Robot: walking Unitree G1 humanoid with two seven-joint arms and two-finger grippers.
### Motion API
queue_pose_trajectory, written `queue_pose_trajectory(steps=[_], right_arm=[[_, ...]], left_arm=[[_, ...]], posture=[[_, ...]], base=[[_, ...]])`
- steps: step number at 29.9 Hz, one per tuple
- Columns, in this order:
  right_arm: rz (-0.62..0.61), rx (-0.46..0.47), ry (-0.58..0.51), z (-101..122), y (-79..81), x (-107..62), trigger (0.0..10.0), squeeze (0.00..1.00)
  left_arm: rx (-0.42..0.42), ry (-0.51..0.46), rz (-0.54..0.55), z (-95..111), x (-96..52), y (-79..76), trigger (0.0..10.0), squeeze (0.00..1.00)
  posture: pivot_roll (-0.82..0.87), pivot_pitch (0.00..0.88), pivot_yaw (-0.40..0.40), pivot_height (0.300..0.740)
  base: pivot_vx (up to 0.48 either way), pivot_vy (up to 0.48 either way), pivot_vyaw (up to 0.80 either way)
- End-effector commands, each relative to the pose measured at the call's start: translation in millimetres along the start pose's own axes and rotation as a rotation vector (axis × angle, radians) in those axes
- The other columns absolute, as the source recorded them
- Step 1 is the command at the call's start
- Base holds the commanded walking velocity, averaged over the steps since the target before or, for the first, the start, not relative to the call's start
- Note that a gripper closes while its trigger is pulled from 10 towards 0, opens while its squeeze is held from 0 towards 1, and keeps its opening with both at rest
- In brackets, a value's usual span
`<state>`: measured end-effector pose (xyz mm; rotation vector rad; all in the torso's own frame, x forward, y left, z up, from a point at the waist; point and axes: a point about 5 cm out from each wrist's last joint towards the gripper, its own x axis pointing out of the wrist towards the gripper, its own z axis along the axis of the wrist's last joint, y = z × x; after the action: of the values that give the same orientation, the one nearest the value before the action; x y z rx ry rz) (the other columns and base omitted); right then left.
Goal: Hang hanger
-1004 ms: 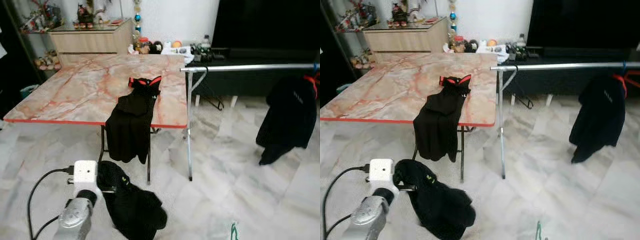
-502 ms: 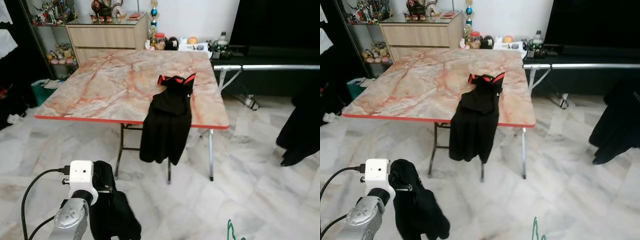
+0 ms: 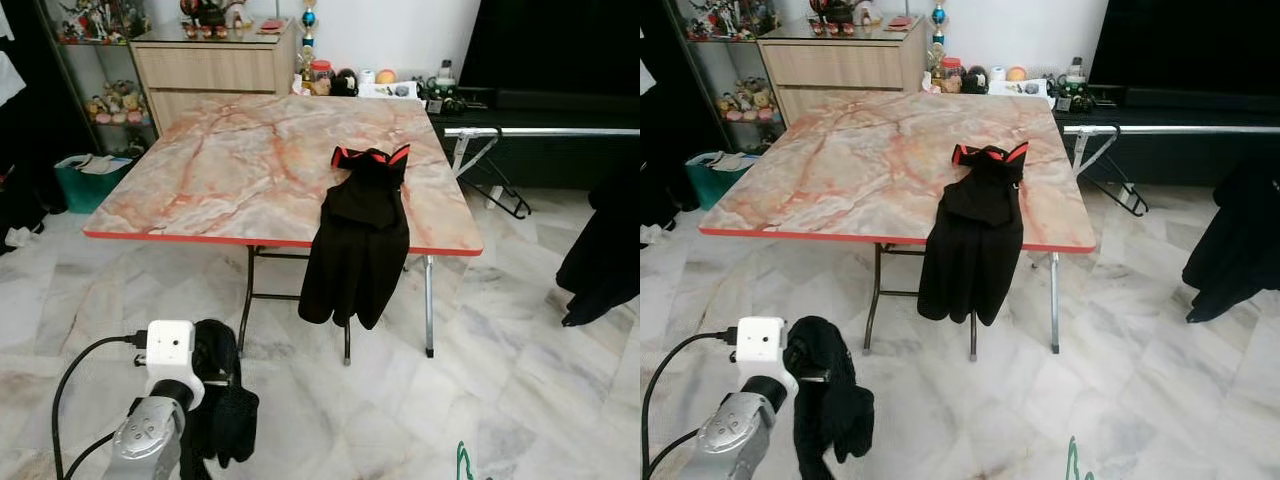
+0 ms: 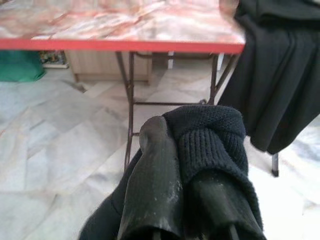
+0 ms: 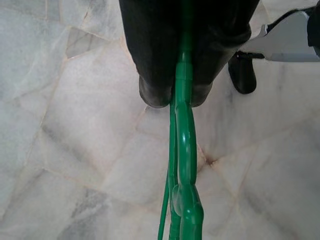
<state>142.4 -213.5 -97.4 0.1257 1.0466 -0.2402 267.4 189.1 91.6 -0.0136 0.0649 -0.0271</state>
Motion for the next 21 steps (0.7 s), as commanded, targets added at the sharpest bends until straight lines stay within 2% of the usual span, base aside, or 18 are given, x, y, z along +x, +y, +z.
queue_pose_trajectory(steps=[1, 6, 21], right_arm=[[0.002, -0.012, -0.007, 3.4, -0.8, 0.4, 10.0, 0.00], [0.004, -0.041, -0.004, 4.5, -0.7, 0.6, 10.0, 0.00], [0.015, -0.052, -0.010, 5.8, 0.2, 0.8, 10.0, 0.00]], left_arm=[[0.001, -0.040, -0.004, 8.7, 1.1, 0.1, 10.0, 0.00], [-0.014, -0.045, -0.010, 9.6, 1.8, -0.7, 10.0, 0.00], [-0.013, -0.057, -0.003, 12.5, 2.0, -0.4, 10.0, 0.00]], posture=[[0.19, 0.000, 0.015, 0.740], [0.19, 0.000, 0.016, 0.740], [0.20, 0.000, 0.014, 0.740]], base=[[0.405, 0.000, 0.00], [0.416, 0.000, 0.00], [0.480, 0.000, 0.00]])
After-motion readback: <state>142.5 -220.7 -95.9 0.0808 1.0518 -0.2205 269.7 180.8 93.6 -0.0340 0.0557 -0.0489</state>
